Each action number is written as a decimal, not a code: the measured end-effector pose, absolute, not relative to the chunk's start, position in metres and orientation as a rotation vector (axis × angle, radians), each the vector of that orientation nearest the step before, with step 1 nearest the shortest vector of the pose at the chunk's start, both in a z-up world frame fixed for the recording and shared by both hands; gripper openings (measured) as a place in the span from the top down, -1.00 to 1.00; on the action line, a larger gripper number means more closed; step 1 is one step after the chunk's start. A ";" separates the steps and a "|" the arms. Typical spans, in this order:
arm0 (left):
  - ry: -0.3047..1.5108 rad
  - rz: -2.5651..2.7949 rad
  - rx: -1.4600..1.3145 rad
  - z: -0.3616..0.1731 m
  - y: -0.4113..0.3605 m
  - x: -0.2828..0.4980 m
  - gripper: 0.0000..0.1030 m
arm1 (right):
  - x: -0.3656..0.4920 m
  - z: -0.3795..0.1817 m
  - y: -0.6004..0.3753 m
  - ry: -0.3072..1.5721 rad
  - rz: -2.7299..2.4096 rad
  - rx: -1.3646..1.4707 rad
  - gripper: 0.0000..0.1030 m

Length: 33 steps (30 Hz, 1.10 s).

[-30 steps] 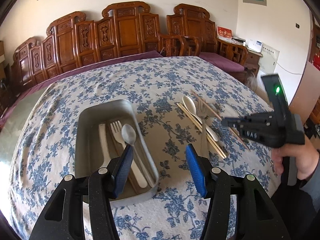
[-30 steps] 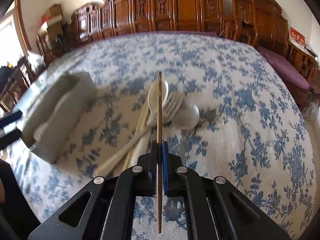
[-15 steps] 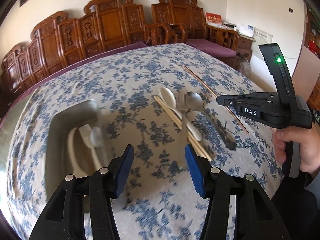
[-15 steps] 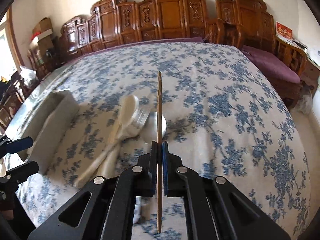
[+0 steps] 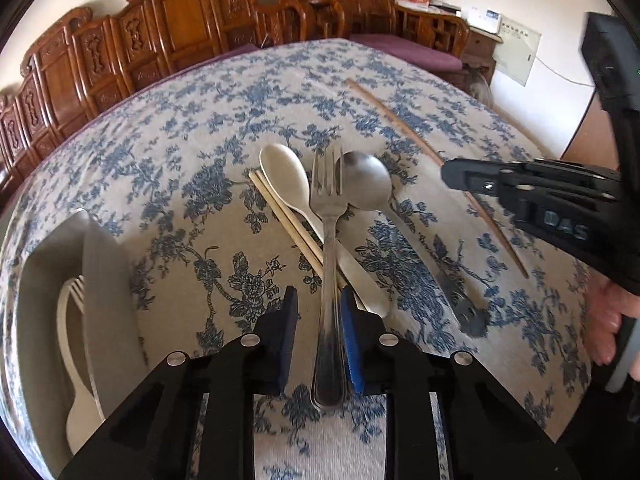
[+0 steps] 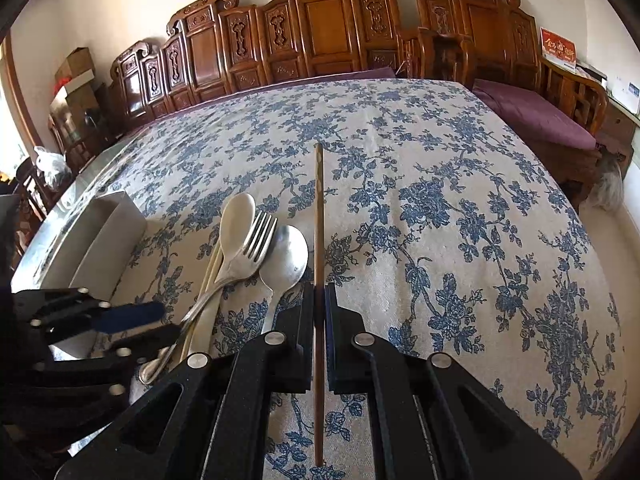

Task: Organize utensils
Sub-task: 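Grasp the metal fork with the left tool while the right tool holds the chopstick, then lift the metal fork with the left tool and lower it into the tray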

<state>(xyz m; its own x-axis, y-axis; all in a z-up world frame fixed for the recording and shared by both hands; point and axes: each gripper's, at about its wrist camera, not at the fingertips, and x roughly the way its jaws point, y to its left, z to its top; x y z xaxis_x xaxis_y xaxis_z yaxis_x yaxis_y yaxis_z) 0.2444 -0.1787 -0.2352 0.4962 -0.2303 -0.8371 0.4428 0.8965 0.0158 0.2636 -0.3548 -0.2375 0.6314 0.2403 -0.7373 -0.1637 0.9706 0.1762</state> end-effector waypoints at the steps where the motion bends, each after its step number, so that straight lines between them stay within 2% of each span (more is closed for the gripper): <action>1: 0.977 -0.411 0.238 -0.237 -0.178 0.247 0.61 | 0.264 -0.237 -0.354 0.855 0.235 0.099 0.88; 15: 0.987 -0.407 0.257 -0.237 -0.189 0.270 0.61 | 0.265 -0.234 -0.356 0.850 0.238 0.118 0.88; 17: 0.987 -0.413 0.253 -0.237 -0.188 0.271 0.71 | 0.265 -0.234 -0.356 0.850 0.237 0.120 0.88; 18: 0.990 -0.417 0.253 -0.238 -0.187 0.271 0.86 | 0.265 -0.234 -0.357 0.850 0.236 0.122 0.88; 22: 0.982 -0.389 0.276 -0.237 -0.181 0.270 1.00 | 0.265 -0.234 -0.357 0.849 0.235 0.123 0.88; 30: 1.002 -0.369 0.254 -0.235 -0.167 0.276 1.00 | 0.265 -0.234 -0.355 0.851 0.235 0.120 0.88; 33: 1.003 -0.390 0.253 -0.234 -0.168 0.276 0.89 | 0.265 -0.235 -0.355 0.851 0.236 0.120 0.88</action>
